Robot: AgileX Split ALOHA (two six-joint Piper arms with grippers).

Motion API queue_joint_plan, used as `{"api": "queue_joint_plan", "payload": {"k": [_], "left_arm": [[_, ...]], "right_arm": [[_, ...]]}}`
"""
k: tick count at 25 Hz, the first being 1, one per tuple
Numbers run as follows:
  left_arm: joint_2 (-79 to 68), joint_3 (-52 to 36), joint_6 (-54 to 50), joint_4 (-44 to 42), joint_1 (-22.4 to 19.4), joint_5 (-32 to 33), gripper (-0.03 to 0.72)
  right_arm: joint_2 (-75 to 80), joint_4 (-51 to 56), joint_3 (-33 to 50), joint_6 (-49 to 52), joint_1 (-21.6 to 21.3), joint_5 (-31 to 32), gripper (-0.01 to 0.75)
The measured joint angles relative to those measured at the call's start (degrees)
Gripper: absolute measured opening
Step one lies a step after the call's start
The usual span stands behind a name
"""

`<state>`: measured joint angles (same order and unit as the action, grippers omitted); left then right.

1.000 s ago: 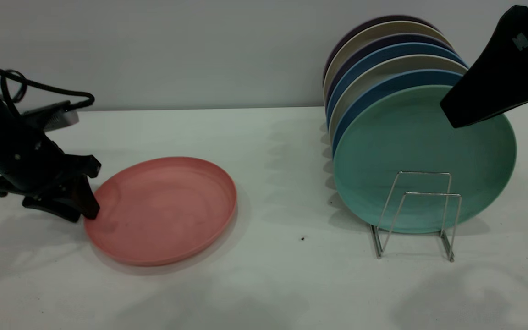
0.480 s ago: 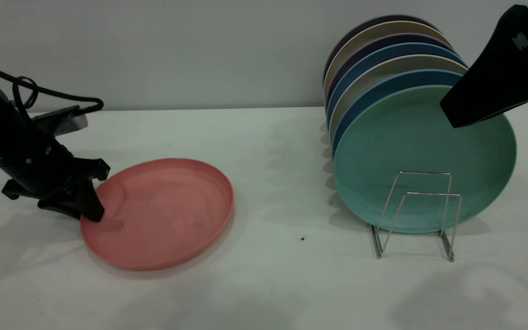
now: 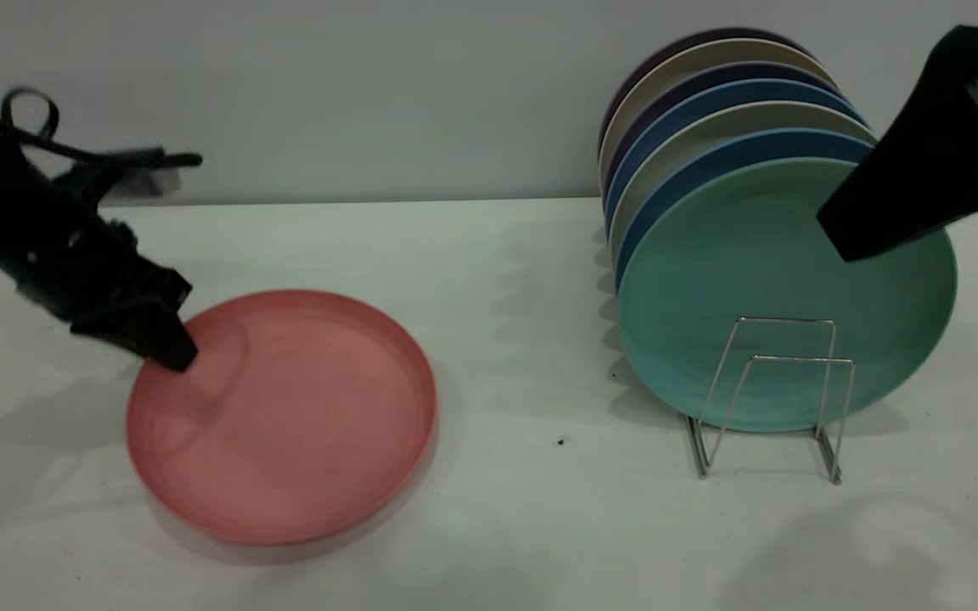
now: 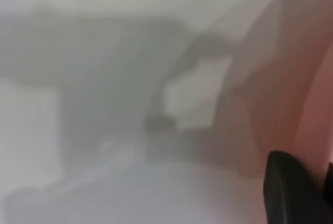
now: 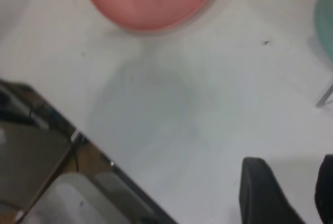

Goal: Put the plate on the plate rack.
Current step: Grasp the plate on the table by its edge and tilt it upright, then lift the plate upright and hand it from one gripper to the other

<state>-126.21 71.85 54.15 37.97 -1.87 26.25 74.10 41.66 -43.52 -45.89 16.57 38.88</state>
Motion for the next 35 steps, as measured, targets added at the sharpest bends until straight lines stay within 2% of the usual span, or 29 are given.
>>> {"api": "queue_joint_plan", "payload": {"k": [6,15,28,35], "left_arm": [[6.1,0.0,9.3,-3.1,4.5,6.3,0.014],[12.1,0.0,10.6,-10.4,11.4,13.6,0.014],[15.7,-0.2,10.5,-12.8,20.3,15.6,0.014],[17.0,-0.4,10.5,-12.8,24.0,15.6,0.014]], "right_arm": [[0.0,1.0,0.0,-3.7,1.5,2.6,0.276],[3.5,4.4,-2.8,-7.9,5.1,3.8,0.276],[12.9,5.9,-8.8,-11.0,5.2,6.3,0.365],[19.3,13.6,-9.2,-17.8,5.2,6.1,0.431]]}}
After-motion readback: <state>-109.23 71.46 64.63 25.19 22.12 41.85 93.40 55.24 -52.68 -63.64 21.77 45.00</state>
